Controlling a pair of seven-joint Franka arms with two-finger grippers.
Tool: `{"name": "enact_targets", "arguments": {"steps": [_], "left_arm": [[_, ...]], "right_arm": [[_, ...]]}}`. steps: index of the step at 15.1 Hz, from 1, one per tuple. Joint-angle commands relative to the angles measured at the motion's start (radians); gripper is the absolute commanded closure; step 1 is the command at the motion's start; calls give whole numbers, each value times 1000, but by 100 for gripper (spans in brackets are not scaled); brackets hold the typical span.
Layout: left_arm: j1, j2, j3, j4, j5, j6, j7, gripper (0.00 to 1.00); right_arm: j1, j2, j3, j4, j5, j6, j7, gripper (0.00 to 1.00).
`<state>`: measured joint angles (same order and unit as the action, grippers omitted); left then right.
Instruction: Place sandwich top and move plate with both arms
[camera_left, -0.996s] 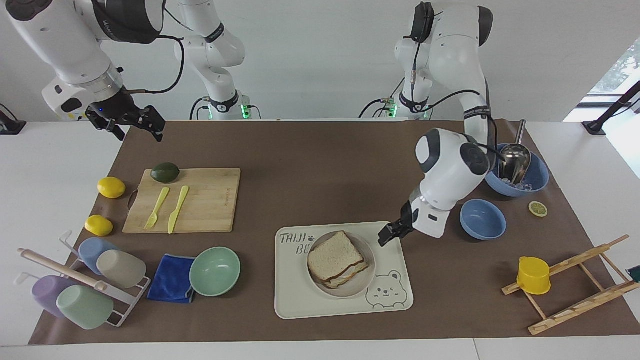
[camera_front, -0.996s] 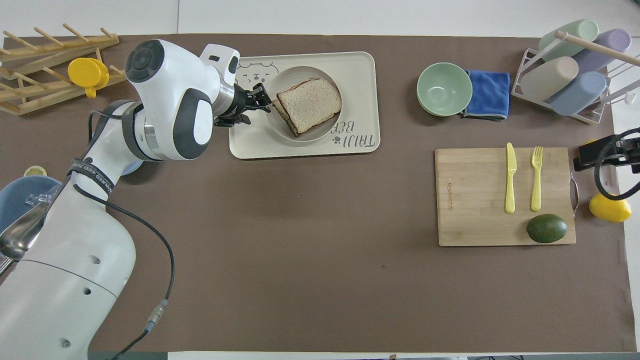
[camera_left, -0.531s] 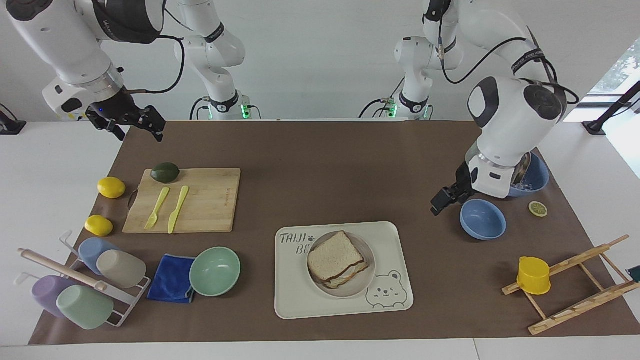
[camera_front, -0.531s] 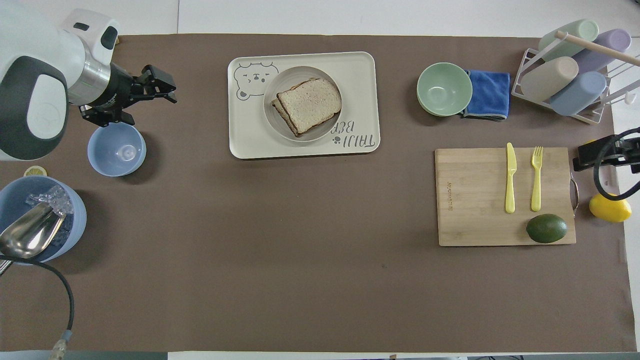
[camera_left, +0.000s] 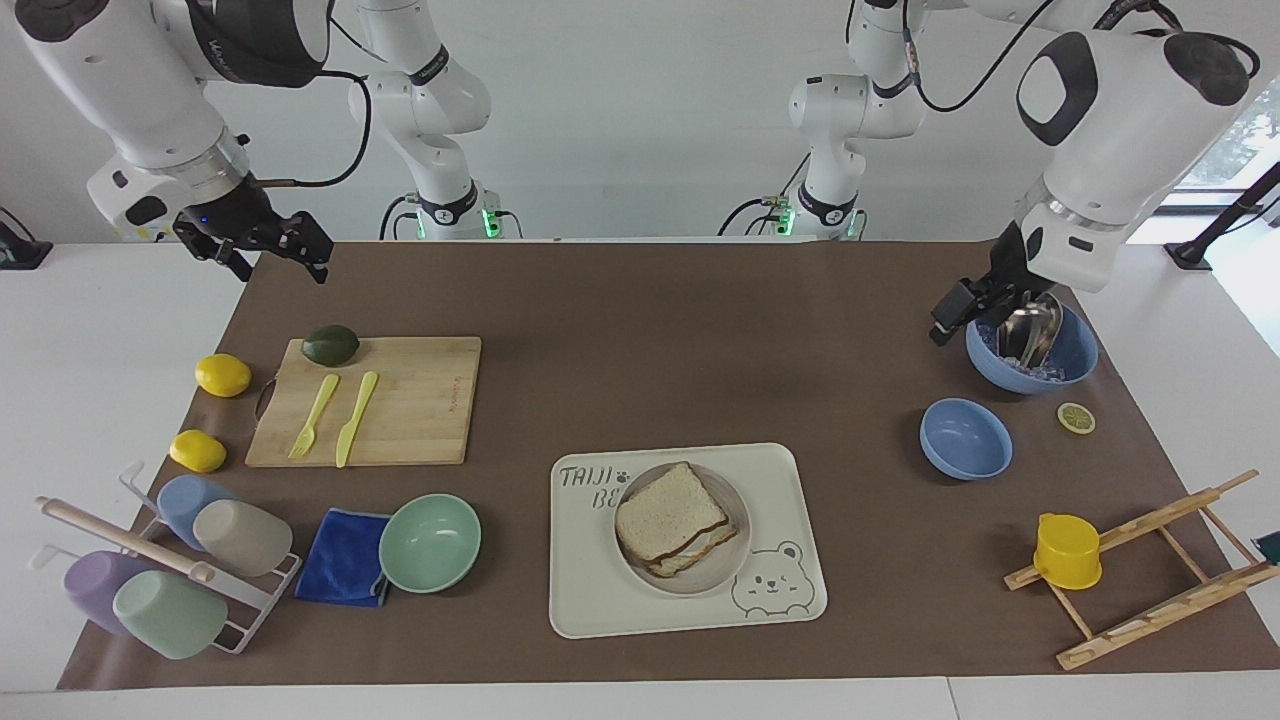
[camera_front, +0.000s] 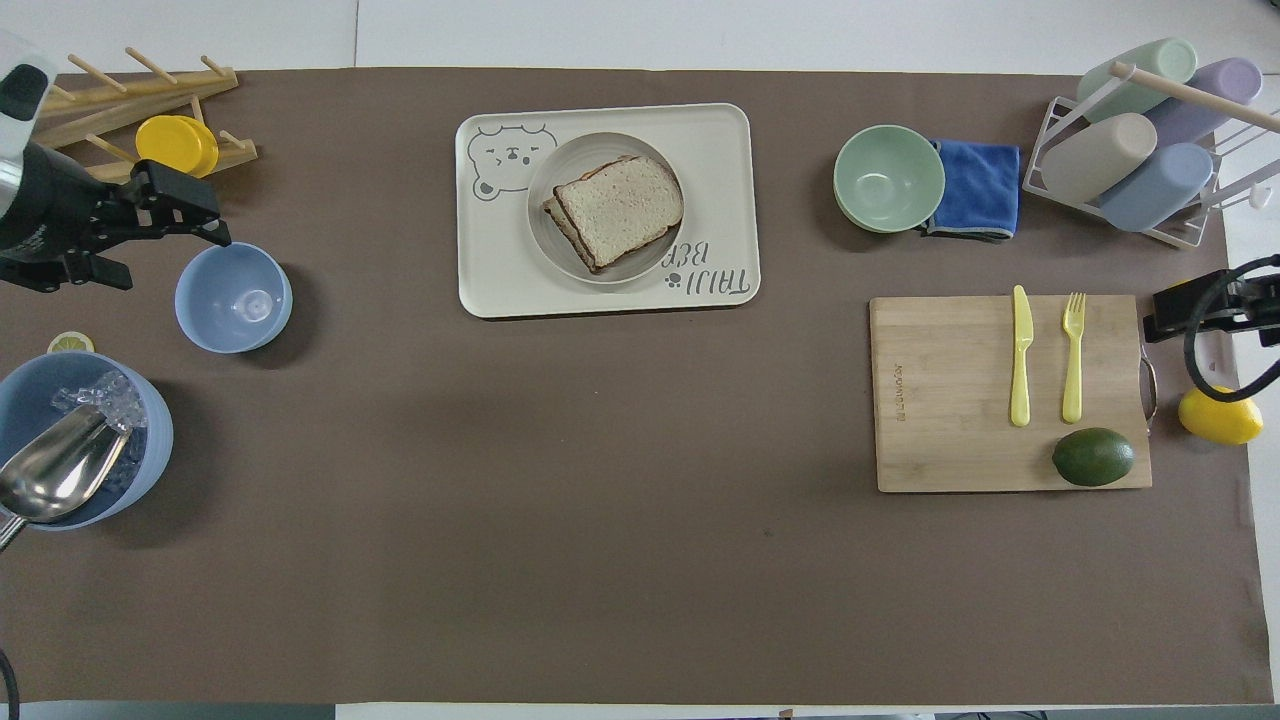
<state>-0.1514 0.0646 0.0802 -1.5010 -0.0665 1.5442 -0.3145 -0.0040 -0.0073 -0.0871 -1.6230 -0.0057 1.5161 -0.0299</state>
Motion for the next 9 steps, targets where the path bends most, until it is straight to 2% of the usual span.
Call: {"name": "enact_targets", "arguments": {"steps": [1, 5, 7, 9], "left_arm": [[4, -60, -8, -30, 36, -59, 81, 0], [38, -98, -22, -39, 34, -154, 251, 0], [30, -147, -22, -131, 34, -156, 278, 0], [27, -196, -25, -241, 34, -64, 275, 0]], "right_arm": [[-4, -23, 6, -26, 6, 4, -15, 0], [-2, -23, 6, -26, 6, 4, -15, 0], [-2, -23, 6, -26, 6, 3, -15, 0], [-4, -23, 6, -26, 6, 3, -15, 0]]}}
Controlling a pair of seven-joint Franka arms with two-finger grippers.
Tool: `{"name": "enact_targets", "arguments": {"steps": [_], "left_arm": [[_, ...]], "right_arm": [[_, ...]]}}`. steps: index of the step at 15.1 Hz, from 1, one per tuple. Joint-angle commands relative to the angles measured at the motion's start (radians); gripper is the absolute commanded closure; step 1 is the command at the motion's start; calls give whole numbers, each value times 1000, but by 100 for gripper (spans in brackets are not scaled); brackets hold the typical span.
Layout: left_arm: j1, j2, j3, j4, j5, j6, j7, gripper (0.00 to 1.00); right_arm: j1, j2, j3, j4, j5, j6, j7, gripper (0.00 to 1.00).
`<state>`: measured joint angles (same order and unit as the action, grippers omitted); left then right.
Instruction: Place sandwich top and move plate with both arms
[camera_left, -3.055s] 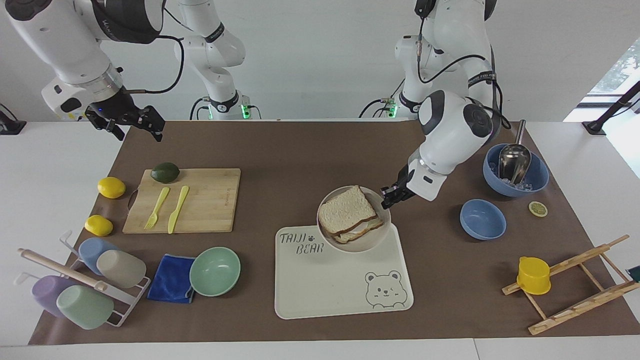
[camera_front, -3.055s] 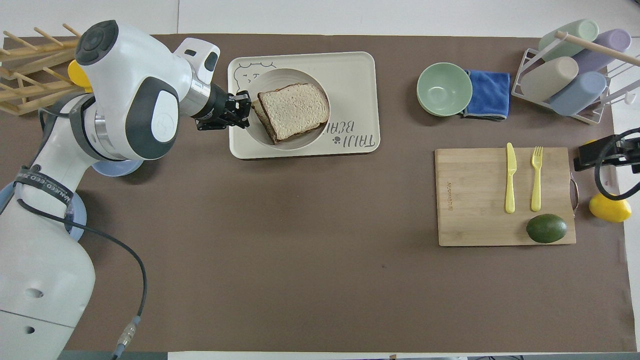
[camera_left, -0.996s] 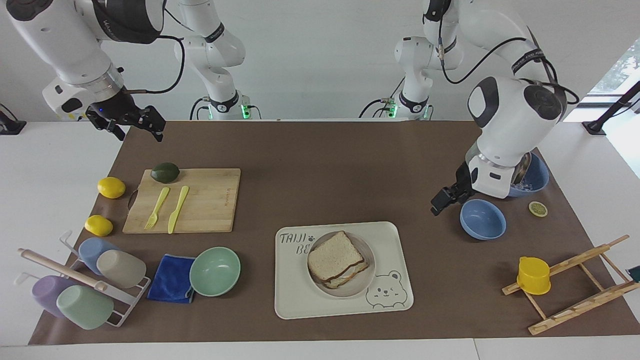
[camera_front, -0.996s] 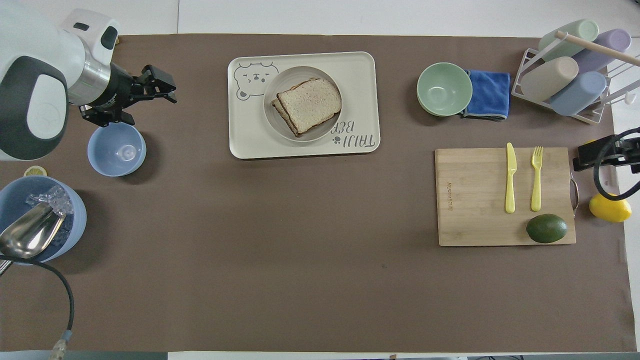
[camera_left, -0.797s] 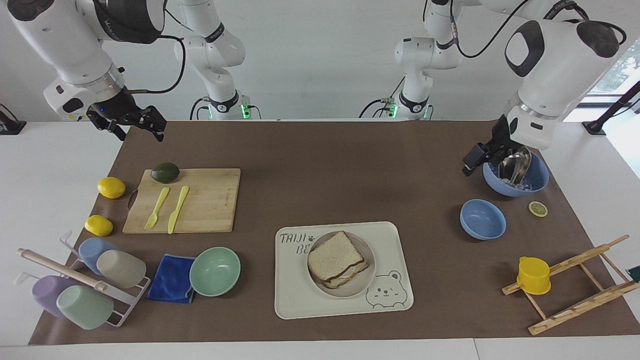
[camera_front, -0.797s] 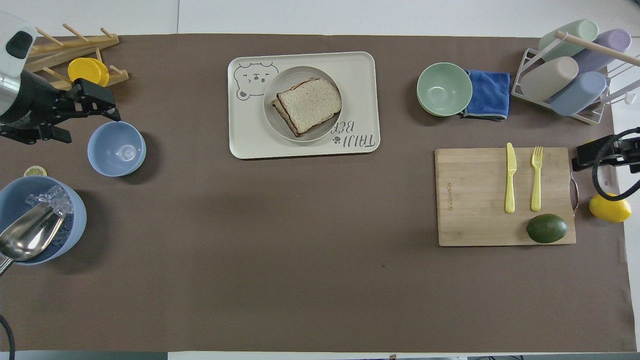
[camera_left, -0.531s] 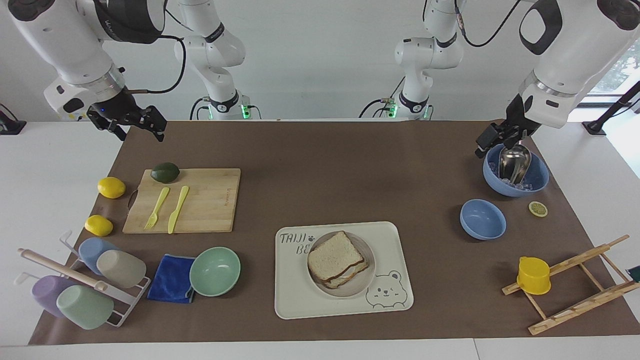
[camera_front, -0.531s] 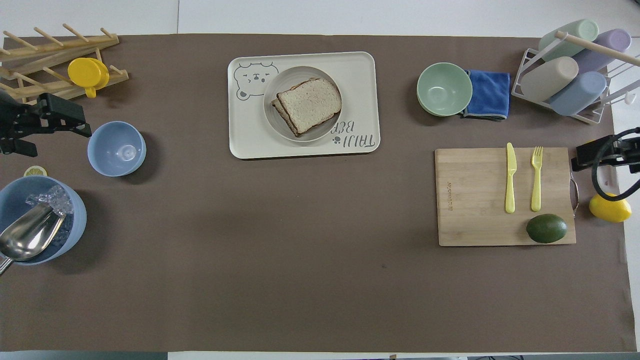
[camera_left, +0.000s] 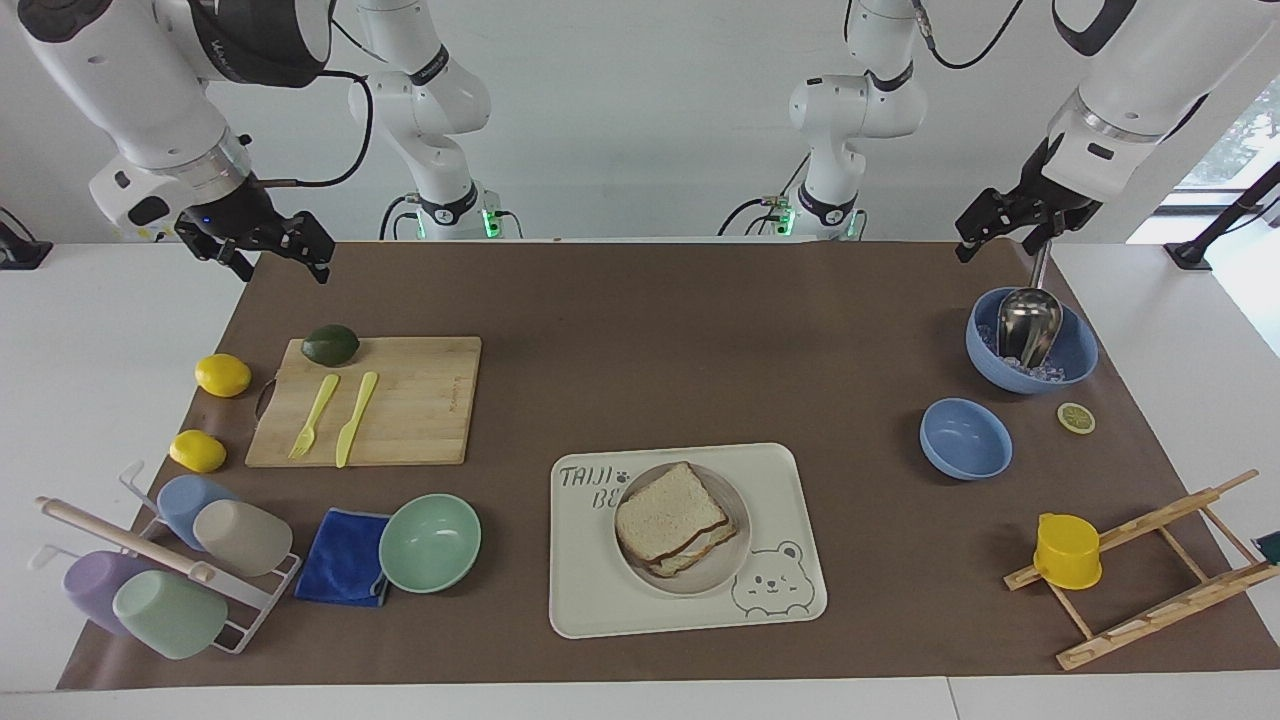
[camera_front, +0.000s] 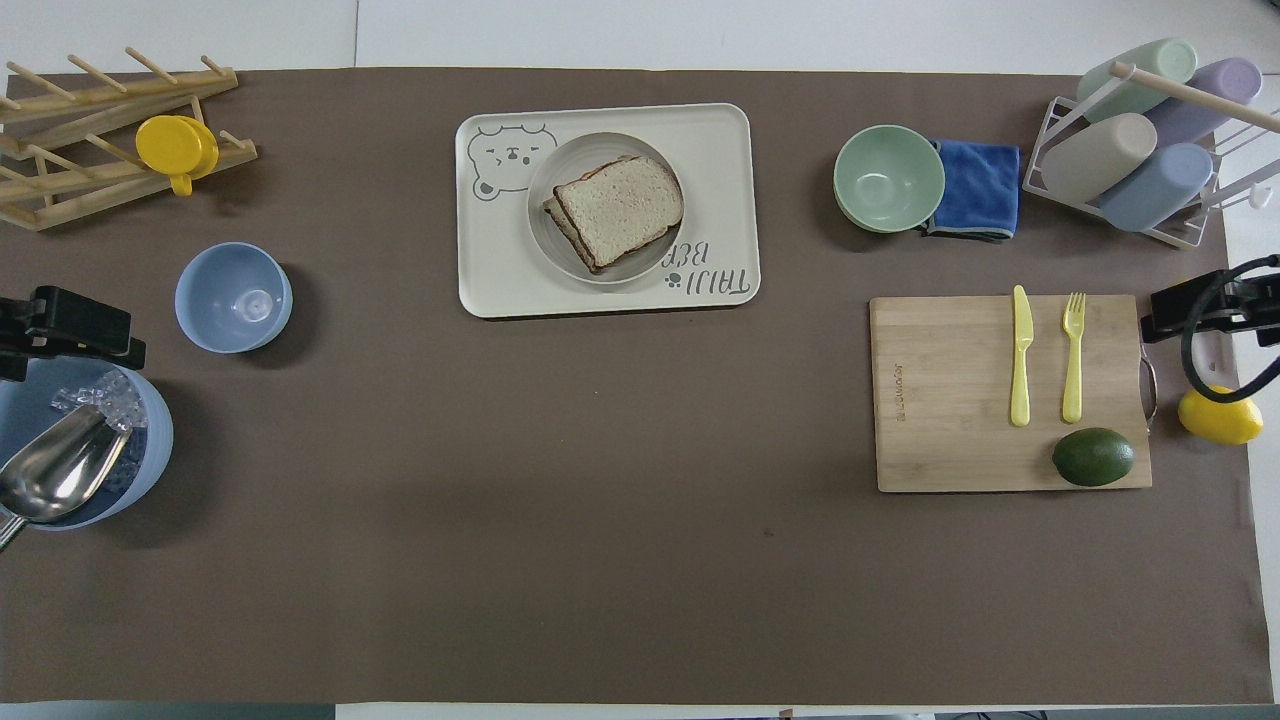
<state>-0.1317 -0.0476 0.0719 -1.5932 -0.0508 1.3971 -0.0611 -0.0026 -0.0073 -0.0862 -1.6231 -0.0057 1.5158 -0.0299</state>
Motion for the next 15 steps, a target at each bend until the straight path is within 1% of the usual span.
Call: {"name": "enact_targets", "arguments": {"steps": [1, 2, 3, 4, 6, 7, 8, 15], "left_arm": [[11, -78, -21, -162, 19, 127, 23, 0], [15, -60, -20, -156, 19, 155, 23, 0], [17, -28, -14, -124, 17, 152, 21, 0], [17, -11, -14, -79, 17, 132, 21, 0], [15, 18, -9, 5, 20, 47, 26, 0], [17, 29, -9, 40, 20, 13, 26, 0], [17, 35, -11, 54, 19, -3, 26, 0], [18, 20, -14, 12, 19, 71, 24, 0]], "right_arm": [[-5, -23, 5, -26, 6, 4, -16, 0], [-4, -23, 5, -26, 6, 3, -15, 0], [-4, -23, 5, -26, 6, 3, -15, 0], [-4, -23, 5, -26, 6, 3, -15, 0], [-4, -23, 6, -26, 6, 4, -15, 0], [-4, -23, 6, -26, 6, 3, -15, 0], [-4, -23, 6, -26, 6, 4, -15, 0], [-4, -23, 6, -26, 6, 4, -15, 0]]}}
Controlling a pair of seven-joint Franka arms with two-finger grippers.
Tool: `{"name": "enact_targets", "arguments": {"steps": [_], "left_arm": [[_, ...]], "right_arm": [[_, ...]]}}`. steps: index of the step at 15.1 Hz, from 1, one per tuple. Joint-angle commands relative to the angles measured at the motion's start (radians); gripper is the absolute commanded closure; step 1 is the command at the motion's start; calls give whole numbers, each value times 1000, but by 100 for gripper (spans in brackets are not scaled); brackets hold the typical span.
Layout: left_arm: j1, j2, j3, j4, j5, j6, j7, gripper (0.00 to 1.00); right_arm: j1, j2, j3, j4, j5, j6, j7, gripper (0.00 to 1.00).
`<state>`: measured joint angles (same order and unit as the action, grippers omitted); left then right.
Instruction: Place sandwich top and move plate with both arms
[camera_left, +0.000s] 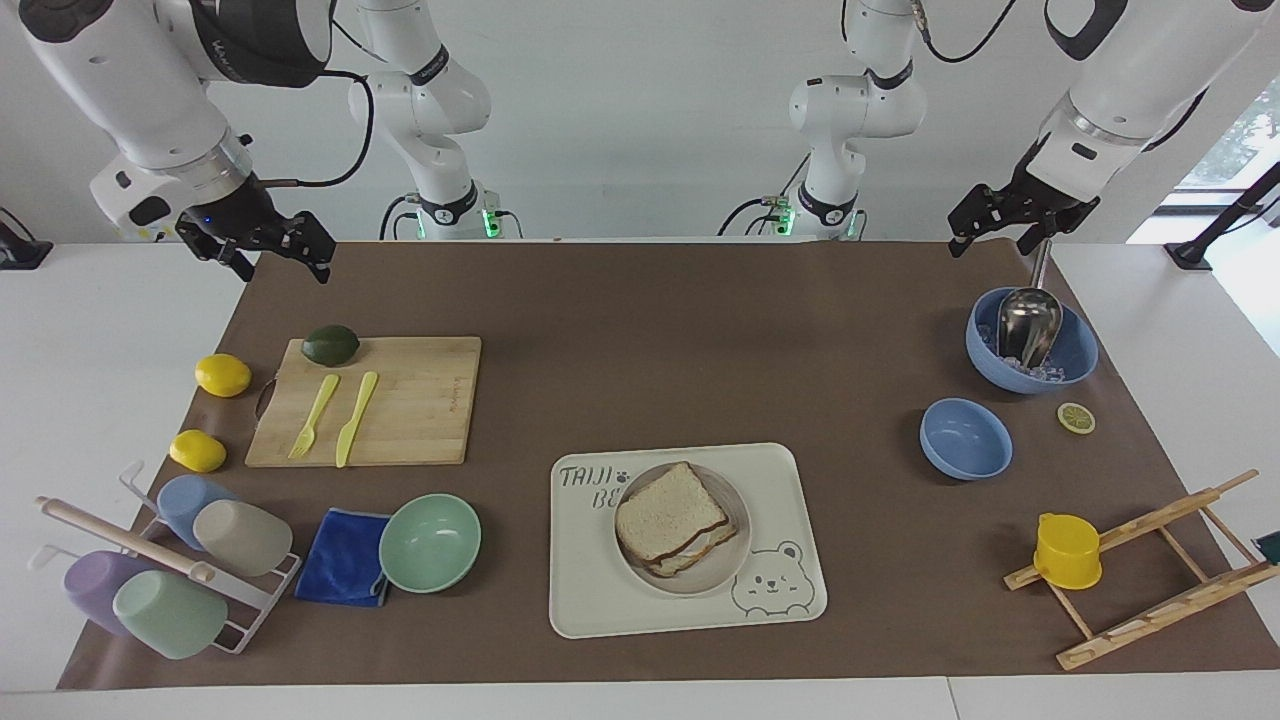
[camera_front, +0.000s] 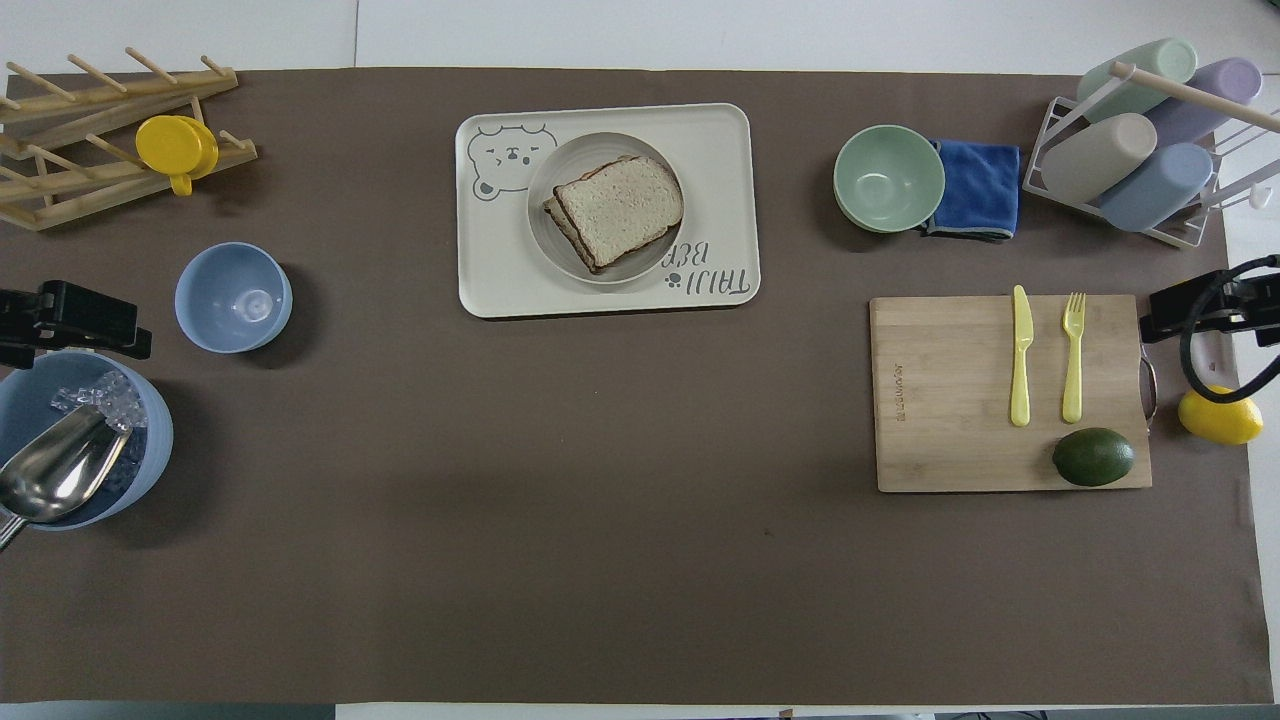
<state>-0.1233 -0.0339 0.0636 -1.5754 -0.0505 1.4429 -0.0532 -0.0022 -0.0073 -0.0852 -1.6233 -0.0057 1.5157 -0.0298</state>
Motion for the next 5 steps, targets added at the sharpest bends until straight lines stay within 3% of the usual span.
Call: {"name": "enact_targets", "arguments": {"steps": [1, 5], "left_arm": [[10, 8, -7, -5, 18, 21, 16, 0], [10, 6, -10, -2, 18, 17, 16, 0]], "right_arm": [[-4, -23, 7, -26, 6, 4, -15, 0], [-4, -23, 7, -26, 6, 4, -15, 0]]}}
